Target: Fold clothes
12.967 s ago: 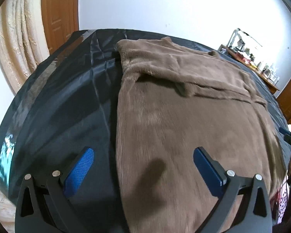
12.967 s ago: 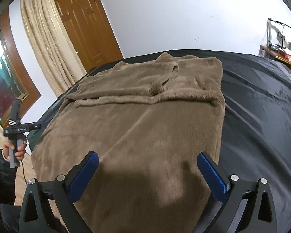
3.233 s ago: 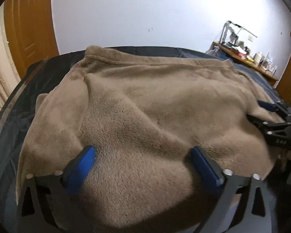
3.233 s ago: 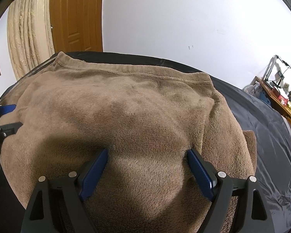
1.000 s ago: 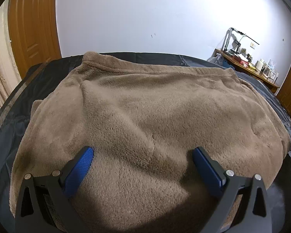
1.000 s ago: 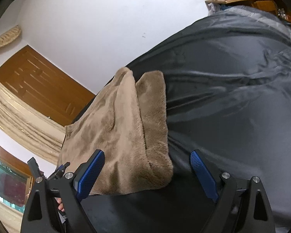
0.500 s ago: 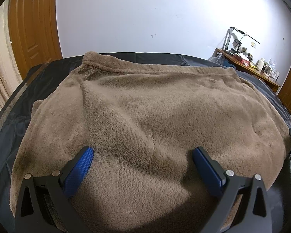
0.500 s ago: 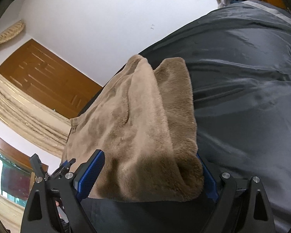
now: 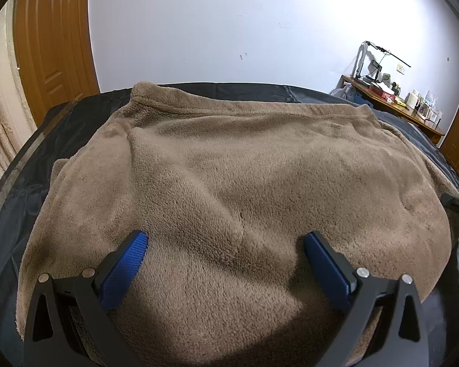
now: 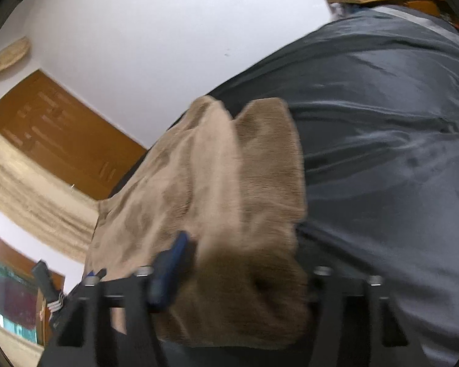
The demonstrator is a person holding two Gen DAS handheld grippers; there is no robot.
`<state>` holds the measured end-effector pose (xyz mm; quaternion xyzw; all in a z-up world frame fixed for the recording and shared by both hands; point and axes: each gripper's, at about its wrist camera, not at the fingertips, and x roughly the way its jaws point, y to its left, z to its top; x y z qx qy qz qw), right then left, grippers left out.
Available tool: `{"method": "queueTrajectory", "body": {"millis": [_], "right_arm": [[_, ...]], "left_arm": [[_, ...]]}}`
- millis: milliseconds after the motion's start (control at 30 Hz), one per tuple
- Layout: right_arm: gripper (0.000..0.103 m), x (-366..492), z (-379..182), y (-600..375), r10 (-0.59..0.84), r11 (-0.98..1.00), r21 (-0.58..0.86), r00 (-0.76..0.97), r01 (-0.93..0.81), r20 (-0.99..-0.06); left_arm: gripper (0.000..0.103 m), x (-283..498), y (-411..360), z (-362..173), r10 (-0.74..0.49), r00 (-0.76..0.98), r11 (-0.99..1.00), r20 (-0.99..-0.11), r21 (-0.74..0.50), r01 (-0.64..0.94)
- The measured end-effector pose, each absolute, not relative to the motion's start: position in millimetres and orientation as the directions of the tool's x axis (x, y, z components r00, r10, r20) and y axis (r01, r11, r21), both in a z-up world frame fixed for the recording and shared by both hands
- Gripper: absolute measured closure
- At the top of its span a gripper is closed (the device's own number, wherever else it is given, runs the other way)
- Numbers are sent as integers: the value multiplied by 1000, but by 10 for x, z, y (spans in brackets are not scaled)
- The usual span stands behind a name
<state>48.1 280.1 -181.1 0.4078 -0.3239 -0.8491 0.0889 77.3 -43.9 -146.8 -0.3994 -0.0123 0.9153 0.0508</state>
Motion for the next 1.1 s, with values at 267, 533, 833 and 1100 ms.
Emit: {"method": "queueTrajectory", "body": {"millis": [267, 533, 833, 1100], "right_arm": [[62, 461, -1813, 2787, -407, -767, 626, -647, -141, -644], [60, 371, -1869, 2783, -438, -726, 671, -653, -147, -617], [69, 418, -1863, 2775, -448, -698, 703, -680, -139, -580], [71, 406, -1695, 2715, -604, -486, 872, -700, -55, -381]], "left_arm": [[1, 780, -440, -1463, 103, -676, -995, -730, -63, -83], [1, 783, -437, -1464, 102, -675, -995, -731, -63, -82], [1, 774, -541, -1408, 147, -662, -989, -735, -130, -74], [1, 754, -854, -1343, 191, -652, -967, -734, -253, 1]]}}
